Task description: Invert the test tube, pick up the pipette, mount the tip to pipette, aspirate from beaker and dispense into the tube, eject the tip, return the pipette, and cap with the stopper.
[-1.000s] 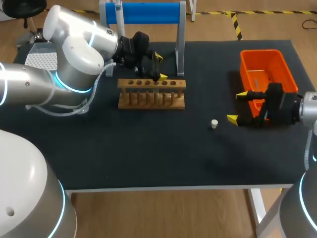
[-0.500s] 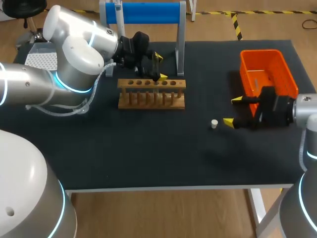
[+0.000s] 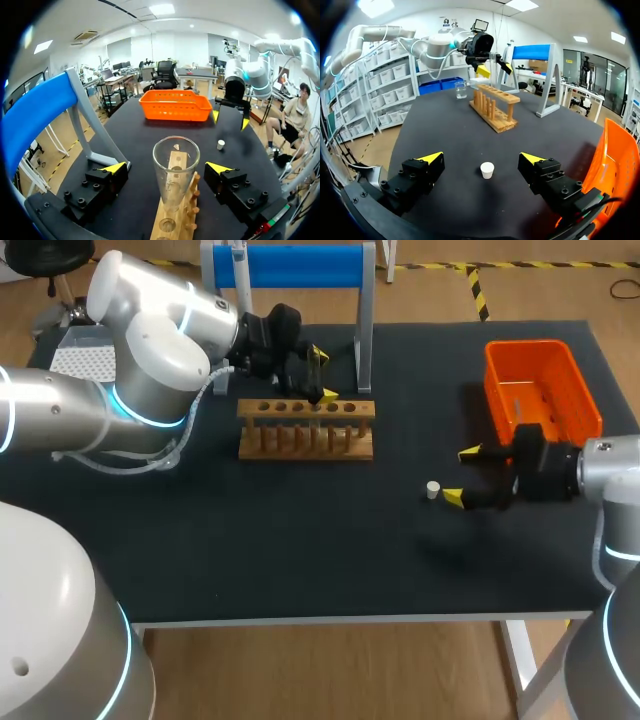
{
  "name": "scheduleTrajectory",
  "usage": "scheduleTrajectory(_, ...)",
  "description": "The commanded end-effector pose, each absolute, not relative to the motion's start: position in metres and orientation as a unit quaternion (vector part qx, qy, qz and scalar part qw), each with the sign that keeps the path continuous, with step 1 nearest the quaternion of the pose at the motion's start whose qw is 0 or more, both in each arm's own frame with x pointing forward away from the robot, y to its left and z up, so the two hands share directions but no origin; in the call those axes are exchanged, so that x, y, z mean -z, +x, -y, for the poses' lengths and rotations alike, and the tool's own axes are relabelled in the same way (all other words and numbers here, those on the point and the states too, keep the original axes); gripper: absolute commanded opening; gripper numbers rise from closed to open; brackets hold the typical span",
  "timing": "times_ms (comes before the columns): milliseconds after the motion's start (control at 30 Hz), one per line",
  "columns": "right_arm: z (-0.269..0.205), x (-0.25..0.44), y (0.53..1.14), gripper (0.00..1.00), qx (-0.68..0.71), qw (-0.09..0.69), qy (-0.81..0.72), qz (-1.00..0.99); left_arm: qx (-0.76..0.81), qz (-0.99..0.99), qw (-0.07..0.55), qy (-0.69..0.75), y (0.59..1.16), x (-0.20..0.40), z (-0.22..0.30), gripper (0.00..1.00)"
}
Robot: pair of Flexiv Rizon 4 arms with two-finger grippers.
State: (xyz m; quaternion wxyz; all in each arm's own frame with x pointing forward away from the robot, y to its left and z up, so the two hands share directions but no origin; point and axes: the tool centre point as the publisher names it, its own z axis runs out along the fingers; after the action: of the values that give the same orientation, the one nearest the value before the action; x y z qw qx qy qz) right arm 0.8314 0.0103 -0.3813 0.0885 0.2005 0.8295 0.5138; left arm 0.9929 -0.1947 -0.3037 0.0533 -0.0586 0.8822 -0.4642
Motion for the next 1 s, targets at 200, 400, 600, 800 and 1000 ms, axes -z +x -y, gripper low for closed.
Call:
scheduleTrajectory(200,-0.02,0.399,0.835,1.0,-0.502,0.085,0.197,-0.838,0.462,-0.883,0.051,-0.058,0.994,0.303,0.195,1.0)
scheduleTrajectory(400,-0.022,0.405,0.838,1.0,-0.497,0.079,0.203,-0.84,0.462,-0.883,0.051,-0.058,0.994,0.303,0.195,1.0)
scheduleTrajectory(600,-0.024,0.41,0.84,1.0,-0.493,0.074,0.207,-0.842,0.462,-0.883,0.051,-0.058,0.994,0.303,0.195,1.0)
scheduleTrajectory(800,-0.03,0.413,0.844,1.0,-0.492,0.074,0.213,-0.841,0.462,-0.883,0.051,-0.058,0.994,0.303,0.195,1.0)
scheduleTrajectory(1000,-0.037,0.417,0.845,1.0,-0.489,0.075,0.213,-0.843,0.462,-0.883,0.051,-0.058,0.994,0.303,0.195,1.0)
